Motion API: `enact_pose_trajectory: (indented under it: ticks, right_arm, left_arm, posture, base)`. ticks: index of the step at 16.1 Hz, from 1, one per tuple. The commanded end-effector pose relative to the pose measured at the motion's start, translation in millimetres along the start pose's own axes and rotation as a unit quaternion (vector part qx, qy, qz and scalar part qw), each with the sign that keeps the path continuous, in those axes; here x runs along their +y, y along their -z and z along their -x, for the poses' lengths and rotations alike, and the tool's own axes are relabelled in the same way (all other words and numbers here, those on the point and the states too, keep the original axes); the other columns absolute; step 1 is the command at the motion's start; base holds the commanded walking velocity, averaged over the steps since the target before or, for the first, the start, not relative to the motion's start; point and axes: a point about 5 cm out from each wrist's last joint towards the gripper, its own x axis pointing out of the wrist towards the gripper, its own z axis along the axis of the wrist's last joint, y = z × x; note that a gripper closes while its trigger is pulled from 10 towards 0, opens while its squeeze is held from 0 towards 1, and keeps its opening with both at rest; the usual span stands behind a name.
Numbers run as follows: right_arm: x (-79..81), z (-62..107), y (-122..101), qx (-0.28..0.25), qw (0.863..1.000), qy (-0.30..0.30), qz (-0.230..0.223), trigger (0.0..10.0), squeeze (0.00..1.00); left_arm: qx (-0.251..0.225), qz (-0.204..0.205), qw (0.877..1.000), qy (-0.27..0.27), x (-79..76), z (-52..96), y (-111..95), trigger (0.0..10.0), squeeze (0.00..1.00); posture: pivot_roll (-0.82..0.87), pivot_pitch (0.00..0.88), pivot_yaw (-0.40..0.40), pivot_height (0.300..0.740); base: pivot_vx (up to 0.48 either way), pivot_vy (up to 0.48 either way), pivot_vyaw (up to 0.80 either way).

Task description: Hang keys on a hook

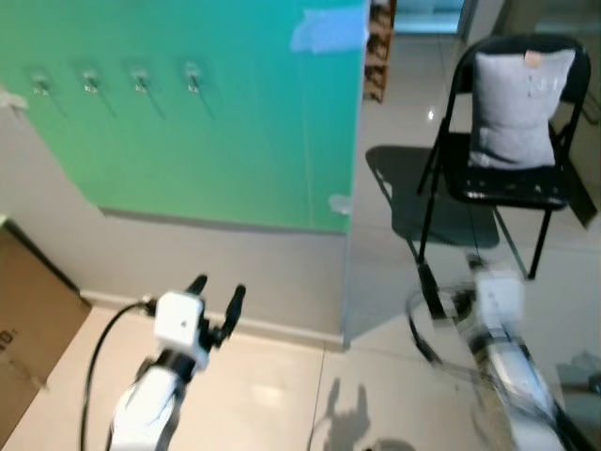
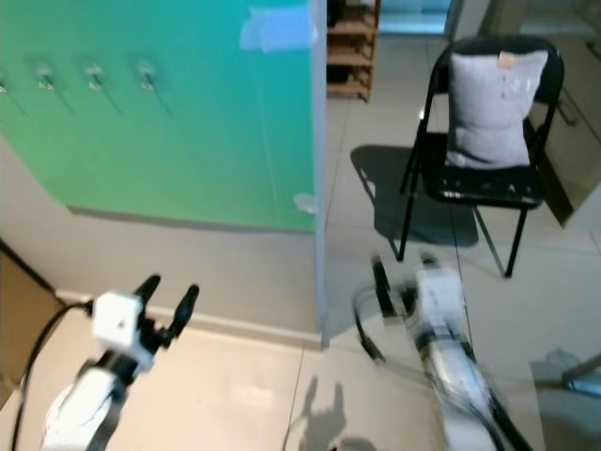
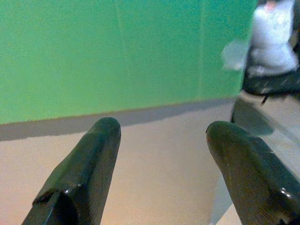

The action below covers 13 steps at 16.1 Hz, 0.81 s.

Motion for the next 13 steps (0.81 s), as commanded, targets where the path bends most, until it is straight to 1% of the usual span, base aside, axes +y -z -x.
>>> enact_pose_trajectory:
  ticks: [1,2,3,4,5,6,7,8,9,10,11,12,13]
  right_arm:
    - [7.0,7.1,2.5,0.004,1.000,-0.021,0.000,10.0,0.00]
    - [11.9,8.2,8.6,0.011,1.000,-0.023,-0.004,10.0,0.00]
    - [19.0,0.2,12.4,0.009,1.000,-0.022,-0.012,10.0,0.00]
    - [24.5,-12.4,6.2,-0.006,1.000,-0.018,-0.023,10.0,0.00]
    - [29.7,-20.3,1.4,-0.015,0.999,-0.023,-0.032,10.0,0.00]
    - [34.4,-25.4,-2.4,-0.023,0.999,-0.025,-0.033,10.0,0.00]
    - [37.9,-30.3,-4.9,-0.027,0.998,-0.019,-0.048,10.0,0.00]
    - [39.2,-31.7,-6.1,-0.031,0.998,-0.024,-0.044,10.0,0.00]
    - [40.0,-34.9,-4.8,-0.033,0.998,-0.026,-0.046,10.0,0.00]
    - [39.4,-37.4,-1.7,-0.024,0.998,-0.023,-0.054,10.0,0.00]
    - [39.7,-39.1,0.0,-0.018,0.998,-0.020,-0.061,10.0,0.00]
    - [40.6,-40.0,1.1,-0.015,0.998,-0.019,-0.066,10.0,0.00]
    - [41.1,-40.2,1.5,-0.014,0.997,-0.019,-0.067,10.0,0.00]
  left_arm:
    - [-0.006,0.006,1.000,0.003,-0.2,1.6,-3.6,10.0,0.00]
    - [-0.009,0.005,1.000,0.010,-5.5,2.5,-2.1,10.0,0.00]
    - [-0.007,0.016,1.000,-0.001,-11.6,-0.7,3.4,10.0,0.00]
    - [-0.003,0.026,0.999,-0.023,-15.4,-6.1,8.1,10.0,0.00]
    - [0.003,0.028,0.999,-0.026,-14.3,-11.8,11.8,10.0,0.00]
    - [0.030,0.028,0.999,-0.029,-11.0,-19.8,16.6,10.0,0.00]
    - [0.037,0.039,0.998,-0.035,-7.3,-24.9,16.9,10.0,0.00]
    - [0.040,0.031,0.998,-0.034,-5.7,-25.7,16.2,10.0,0.00]
    - [0.046,0.022,0.998,-0.020,-4.1,-29.3,13.2,10.0,0.00]
    - [0.040,0.028,0.999,-0.012,-3.0,-34.4,9.2,10.0,0.00]
    - [0.033,0.032,0.999,-0.012,-1.5,-39.7,4.7,10.0,0.00]
    - [0.029,0.039,0.999,-0.005,-3.4,-43.1,2.1,10.0,0.00]
    - [0.028,0.044,0.999,-0.001,-4.9,-44.0,1.5,10.0,0.00]
  posture:
    - [-0.25,0.003,0.074,0.736]
    - [-0.25,0.016,0.081,0.736]
    - [-0.25,0.014,0.082,0.736]
    - [-0.25,0.014,0.085,0.736]
    - [-0.25,0.009,0.102,0.736]
    - [-0.24,0.000,0.101,0.736]
    - [-0.24,0.000,0.105,0.736]
    - [-0.24,0.000,0.116,0.736]
    - [-0.23,0.000,0.123,0.736]
    - [-0.23,0.000,0.128,0.736]
    - [-0.23,0.000,0.130,0.736]
    - [-0.23,0.000,0.133,0.736]
    - [-0.23,0.000,0.133,0.736]
  base:
    - [0.000,0.000,0.00]
    - [0.000,0.000,0.00]
    - [0.000,0.000,0.00]
    - [0.000,0.000,0.00]
    - [0.000,0.000,0.00]
    - [0.000,0.000,0.00]
    - [-0.446,0.000,0.00]
    - [-0.446,0.000,0.00]
    - [-0.356,0.326,0.00]
    - [-0.296,0.379,0.00]
    - [0.000,0.454,0.00]
    - [0.000,0.472,0.00]
    - [0.000,0.472,0.00]
